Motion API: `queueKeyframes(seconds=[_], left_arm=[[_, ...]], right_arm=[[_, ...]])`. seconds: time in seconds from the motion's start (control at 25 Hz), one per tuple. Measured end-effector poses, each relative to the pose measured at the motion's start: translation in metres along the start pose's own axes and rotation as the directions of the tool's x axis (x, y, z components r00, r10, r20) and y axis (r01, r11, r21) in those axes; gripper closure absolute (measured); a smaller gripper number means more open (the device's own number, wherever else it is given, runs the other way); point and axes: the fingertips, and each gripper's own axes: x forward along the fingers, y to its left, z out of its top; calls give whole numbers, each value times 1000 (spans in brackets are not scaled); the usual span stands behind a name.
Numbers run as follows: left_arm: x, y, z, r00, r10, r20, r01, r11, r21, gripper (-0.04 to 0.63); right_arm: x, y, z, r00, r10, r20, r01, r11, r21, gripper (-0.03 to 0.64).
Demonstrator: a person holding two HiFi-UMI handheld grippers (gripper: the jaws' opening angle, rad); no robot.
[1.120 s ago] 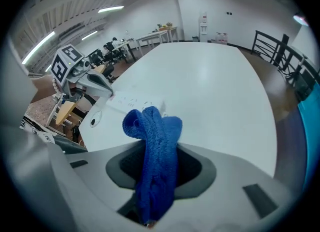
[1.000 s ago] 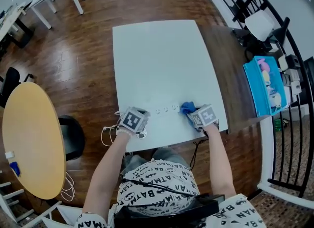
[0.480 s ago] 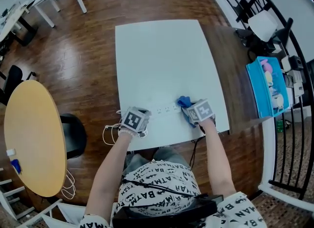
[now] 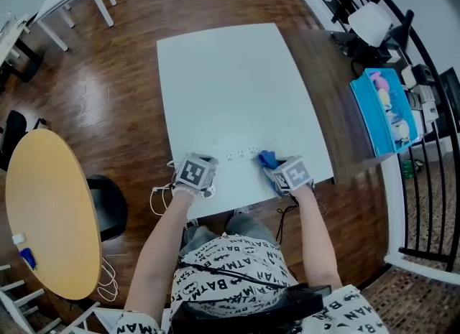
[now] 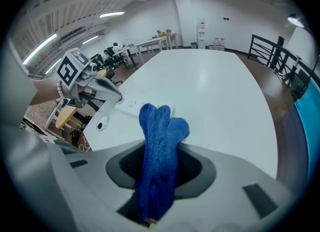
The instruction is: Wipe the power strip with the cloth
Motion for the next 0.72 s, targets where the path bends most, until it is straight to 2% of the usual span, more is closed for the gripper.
queueKeyframes(seconds=[0.16, 0.28, 0.36, 0.44, 0.56, 0.72], left_arm=[[-3, 6, 6, 999, 8, 48, -7, 1000, -9, 595], [-7, -1, 8, 998, 5, 66, -3, 1000, -21, 595], [-19, -3, 4, 994, 17, 104, -13, 999, -39, 595], [-36, -4, 3, 985, 24, 170, -13, 998, -69, 595], [-62, -5, -1, 966, 26, 258, 5, 993, -116, 595], [-98, -3, -5, 925, 47, 377, 20, 985, -172, 595]], right_arm=[[-7, 9, -9, 999, -32, 40, 30, 998, 50, 468], [-19, 15, -5, 990, -52, 134, 35, 991, 126, 468], [-26, 20, -2, 976, -67, 206, 29, 983, 183, 468], [-35, 26, 3, 956, -82, 280, 11, 969, 246, 468], [-50, 35, 15, 911, -108, 398, -38, 939, 341, 468], [-59, 59, 23, 858, -137, 494, -100, 900, 423, 468]])
